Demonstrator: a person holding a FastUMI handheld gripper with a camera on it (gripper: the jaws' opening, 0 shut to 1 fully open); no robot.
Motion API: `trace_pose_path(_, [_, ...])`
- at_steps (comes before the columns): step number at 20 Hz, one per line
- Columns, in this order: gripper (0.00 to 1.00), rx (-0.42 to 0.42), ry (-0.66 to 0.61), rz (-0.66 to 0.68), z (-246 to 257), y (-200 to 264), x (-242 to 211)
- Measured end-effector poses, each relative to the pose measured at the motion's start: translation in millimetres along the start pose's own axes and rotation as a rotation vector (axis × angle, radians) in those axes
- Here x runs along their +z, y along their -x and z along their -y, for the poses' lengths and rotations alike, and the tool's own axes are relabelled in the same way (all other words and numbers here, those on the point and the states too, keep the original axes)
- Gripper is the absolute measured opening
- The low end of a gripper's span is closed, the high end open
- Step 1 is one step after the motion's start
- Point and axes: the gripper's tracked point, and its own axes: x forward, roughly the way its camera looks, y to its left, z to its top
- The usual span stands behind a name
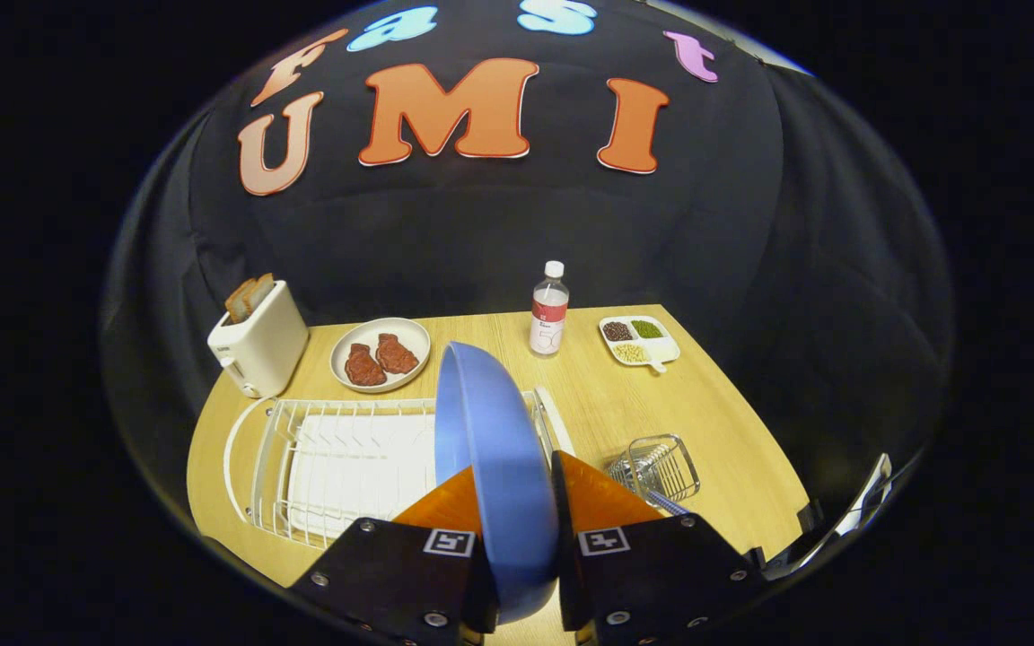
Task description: Take the plate from the dish rack, then take the spoon from the basket and place it into the plate.
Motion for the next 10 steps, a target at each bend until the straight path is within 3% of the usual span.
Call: trace_pose_path(10, [0.27, 0.213, -0.341, -0.148, -11.9, 71.5, -128.1])
